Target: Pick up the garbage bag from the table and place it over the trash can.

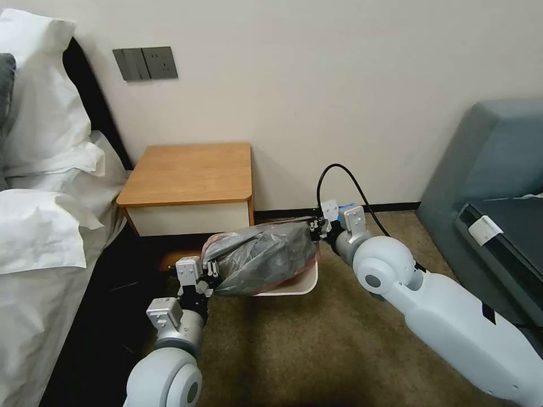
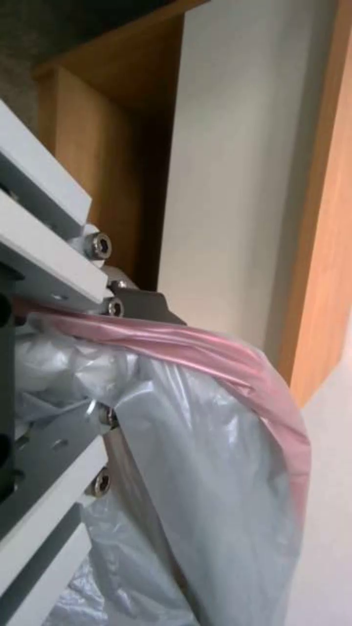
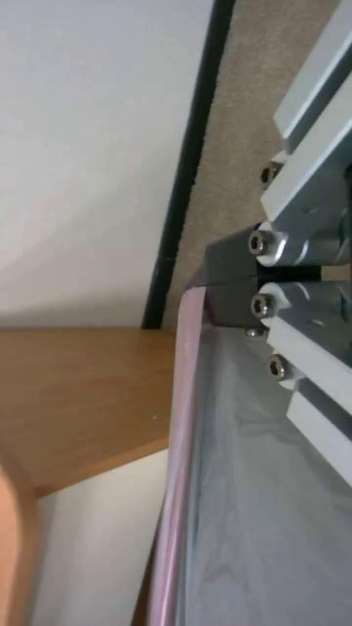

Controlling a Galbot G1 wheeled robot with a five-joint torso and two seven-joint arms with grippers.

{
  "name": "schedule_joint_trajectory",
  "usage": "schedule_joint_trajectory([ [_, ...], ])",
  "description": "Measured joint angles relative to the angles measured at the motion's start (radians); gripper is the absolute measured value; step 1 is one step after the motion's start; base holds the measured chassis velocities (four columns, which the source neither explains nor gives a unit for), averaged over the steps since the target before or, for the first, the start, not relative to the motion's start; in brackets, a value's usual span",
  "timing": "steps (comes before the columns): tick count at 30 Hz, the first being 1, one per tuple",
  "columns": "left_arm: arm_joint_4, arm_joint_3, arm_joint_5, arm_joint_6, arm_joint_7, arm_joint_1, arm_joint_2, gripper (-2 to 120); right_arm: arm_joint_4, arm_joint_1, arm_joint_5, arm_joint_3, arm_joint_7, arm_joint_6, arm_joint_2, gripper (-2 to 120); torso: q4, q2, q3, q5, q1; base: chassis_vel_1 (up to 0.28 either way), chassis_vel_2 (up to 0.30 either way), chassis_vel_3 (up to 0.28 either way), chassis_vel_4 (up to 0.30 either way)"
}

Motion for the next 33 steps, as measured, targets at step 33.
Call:
schedule_joint_trajectory([
  [33, 0.046, 0.037, 0.106, -0.087, 0.090, 0.015, 0.031, 5, -0.177, 0.119, -0.037, -0.094, -0.024, 0.037, 0.082, 0, 0.0001, 0.000, 0.000, -0.0001, 0.000, 0.000, 0.000, 0.000, 0.000],
])
